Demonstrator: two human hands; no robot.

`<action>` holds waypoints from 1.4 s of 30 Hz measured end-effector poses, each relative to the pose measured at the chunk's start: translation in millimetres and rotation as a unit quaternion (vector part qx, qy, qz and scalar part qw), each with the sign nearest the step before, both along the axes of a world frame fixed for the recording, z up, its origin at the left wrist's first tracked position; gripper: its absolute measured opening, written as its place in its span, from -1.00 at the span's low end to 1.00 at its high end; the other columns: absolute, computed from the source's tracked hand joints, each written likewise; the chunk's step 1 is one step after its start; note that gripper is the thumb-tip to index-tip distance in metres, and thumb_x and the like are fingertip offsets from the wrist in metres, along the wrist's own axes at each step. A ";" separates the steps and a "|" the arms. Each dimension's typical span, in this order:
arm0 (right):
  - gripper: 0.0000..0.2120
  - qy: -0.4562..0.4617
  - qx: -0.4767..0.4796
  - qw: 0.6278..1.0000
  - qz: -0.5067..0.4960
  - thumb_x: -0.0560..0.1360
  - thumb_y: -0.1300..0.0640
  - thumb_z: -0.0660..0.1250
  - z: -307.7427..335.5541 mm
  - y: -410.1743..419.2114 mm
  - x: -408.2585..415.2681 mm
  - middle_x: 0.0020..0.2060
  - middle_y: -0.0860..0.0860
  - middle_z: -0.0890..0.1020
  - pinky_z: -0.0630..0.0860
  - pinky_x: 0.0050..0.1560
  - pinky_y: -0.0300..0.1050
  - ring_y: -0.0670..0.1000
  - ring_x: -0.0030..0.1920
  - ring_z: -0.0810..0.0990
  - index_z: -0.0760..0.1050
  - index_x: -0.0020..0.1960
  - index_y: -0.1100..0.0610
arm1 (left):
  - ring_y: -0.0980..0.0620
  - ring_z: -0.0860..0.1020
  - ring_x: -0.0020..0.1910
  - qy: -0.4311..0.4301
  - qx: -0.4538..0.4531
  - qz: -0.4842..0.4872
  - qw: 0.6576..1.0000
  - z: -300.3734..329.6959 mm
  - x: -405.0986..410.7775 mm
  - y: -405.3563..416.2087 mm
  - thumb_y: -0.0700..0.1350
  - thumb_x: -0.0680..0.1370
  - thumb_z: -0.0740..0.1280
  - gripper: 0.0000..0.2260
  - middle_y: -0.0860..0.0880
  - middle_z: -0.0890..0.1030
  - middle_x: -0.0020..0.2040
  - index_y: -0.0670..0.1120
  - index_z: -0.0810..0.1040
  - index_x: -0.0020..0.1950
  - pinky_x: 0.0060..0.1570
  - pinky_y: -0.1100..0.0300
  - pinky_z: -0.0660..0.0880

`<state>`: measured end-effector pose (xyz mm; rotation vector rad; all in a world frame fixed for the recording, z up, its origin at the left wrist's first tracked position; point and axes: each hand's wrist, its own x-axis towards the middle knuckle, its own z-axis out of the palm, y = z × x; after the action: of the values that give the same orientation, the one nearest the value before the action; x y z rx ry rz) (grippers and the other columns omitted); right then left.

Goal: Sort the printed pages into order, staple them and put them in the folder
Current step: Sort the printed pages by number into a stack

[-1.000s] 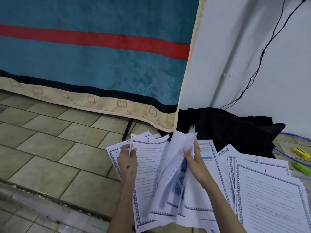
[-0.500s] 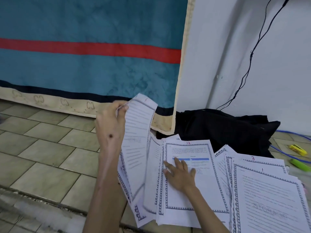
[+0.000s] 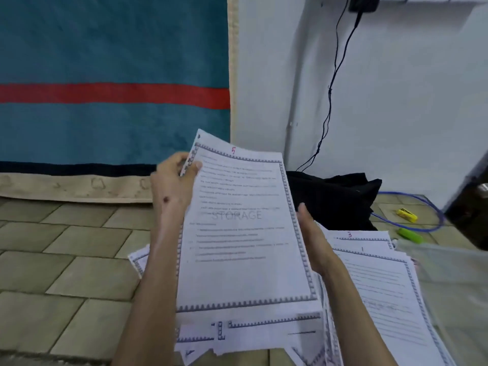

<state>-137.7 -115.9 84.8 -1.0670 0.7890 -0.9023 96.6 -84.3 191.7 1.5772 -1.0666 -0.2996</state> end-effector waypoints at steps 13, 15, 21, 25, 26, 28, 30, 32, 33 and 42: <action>-0.65 0.390 0.001 0.894 -0.220 0.46 0.25 0.39 -87.9 7.2 -58.4 -0.24 0.05 0.56 0.40 -0.15 -0.37 -0.02 -0.10 0.54 0.49 0.23 0.26 | -0.18 0.49 0.22 0.145 0.371 -0.163 0.903 -175.7 -54.0 -25.9 -0.30 0.42 0.45 -0.53 -0.20 0.51 0.24 -0.29 0.44 0.30 0.12 0.13 0.42; -0.69 0.391 -0.010 0.897 -0.205 0.47 0.25 0.38 -94.0 8.1 -55.4 -0.30 -0.01 0.56 0.37 -0.18 -0.45 -0.08 -0.17 0.52 0.51 0.21 0.25 | -0.18 0.40 0.32 0.083 0.374 -0.121 0.916 -180.2 -53.0 -30.4 -0.25 0.44 0.44 -0.47 -0.21 0.40 0.36 -0.28 0.37 0.36 0.23 0.11 0.35; -0.69 0.463 0.009 0.798 -0.387 0.49 0.26 0.31 -87.9 4.8 -122.2 0.12 0.17 0.61 0.46 0.09 -0.19 0.09 0.04 0.56 0.51 0.23 0.22 | -0.23 0.39 0.29 0.025 0.387 -0.050 0.921 -186.1 -52.9 -44.1 -0.29 0.45 0.40 -0.63 -0.27 0.39 0.34 -0.27 0.41 0.22 0.21 0.06 0.38; -0.40 0.552 0.192 0.688 -0.430 0.43 0.04 0.42 -87.0 19.0 -183.2 0.34 0.25 0.30 0.26 0.32 0.14 0.26 0.36 0.23 0.30 0.35 0.25 | -0.30 0.43 0.21 -0.097 0.326 -0.028 0.940 -173.3 -100.1 -47.1 -0.26 0.49 0.34 -0.58 -0.32 0.42 0.27 -0.31 0.35 0.31 0.09 -0.02 0.46; -0.35 0.544 0.225 0.688 -0.424 0.41 0.00 0.44 -87.9 22.3 -191.0 0.35 0.25 0.27 0.23 0.34 0.15 0.26 0.37 0.20 0.28 0.34 0.27 | -0.26 0.46 0.21 -0.059 0.309 -0.080 0.946 -168.8 -120.8 -46.5 -0.27 0.52 0.31 -0.58 -0.28 0.43 0.30 -0.29 0.34 0.35 0.13 0.06 0.46; -0.33 0.550 0.244 0.689 -0.404 0.38 -0.06 0.46 -93.3 26.7 -198.0 0.33 0.24 0.28 0.22 0.34 0.14 0.25 0.36 0.21 0.32 0.32 0.27 | -0.16 0.48 0.24 0.021 0.338 -0.195 0.921 -164.8 -164.1 -45.7 -0.19 0.54 0.30 -0.58 -0.18 0.46 0.33 -0.20 0.35 0.39 0.27 0.06 0.42; -0.41 0.574 0.223 0.684 -0.391 0.39 -0.07 0.44 -98.3 28.8 -198.6 0.29 0.22 0.32 0.24 0.31 0.12 0.24 0.33 0.23 0.39 0.27 0.23 | -0.11 0.45 0.28 0.053 0.399 -0.281 0.871 -166.1 -201.7 -41.5 -0.10 0.55 0.30 -0.55 -0.15 0.42 0.38 -0.20 0.33 0.40 0.35 0.07 0.35; -0.47 0.585 0.196 0.684 -0.390 0.41 -0.06 0.43 -101.4 31.4 -198.6 0.26 0.21 0.35 0.24 0.29 0.10 0.22 0.31 0.25 0.41 0.26 0.20 | -0.04 0.49 0.16 0.058 0.417 -0.303 0.855 -168.1 -226.3 -38.9 -0.09 0.56 0.30 -0.65 -0.14 0.42 0.30 -0.27 0.39 0.25 0.19 0.18 0.38; -0.47 0.584 0.187 0.686 -0.391 0.41 -0.05 0.42 -101.6 32.8 -198.9 0.26 0.20 0.36 0.23 0.29 0.10 0.22 0.31 0.25 0.40 0.27 0.18 | -0.01 0.50 0.05 0.062 0.414 -0.302 0.856 -169.7 -234.1 -38.9 -0.10 0.55 0.30 -0.71 -0.13 0.43 0.18 -0.27 0.40 0.14 0.05 0.21 0.37; -0.40 0.581 0.179 0.695 -0.383 0.42 -0.11 0.40 -100.4 37.9 -202.6 0.30 0.15 0.34 0.26 0.27 0.11 0.21 0.31 0.26 0.33 0.38 0.06 | 0.06 0.53 -0.05 0.076 0.316 -0.308 0.894 -183.0 -255.4 -36.5 -0.32 0.47 0.37 -0.75 -0.09 0.61 0.13 -0.17 0.53 0.14 -0.07 0.32 0.43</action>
<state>-340.3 -78.0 -15.6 -0.8548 2.5184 -0.5746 -158.8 -120.8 8.7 1.6818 -1.4121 -1.2910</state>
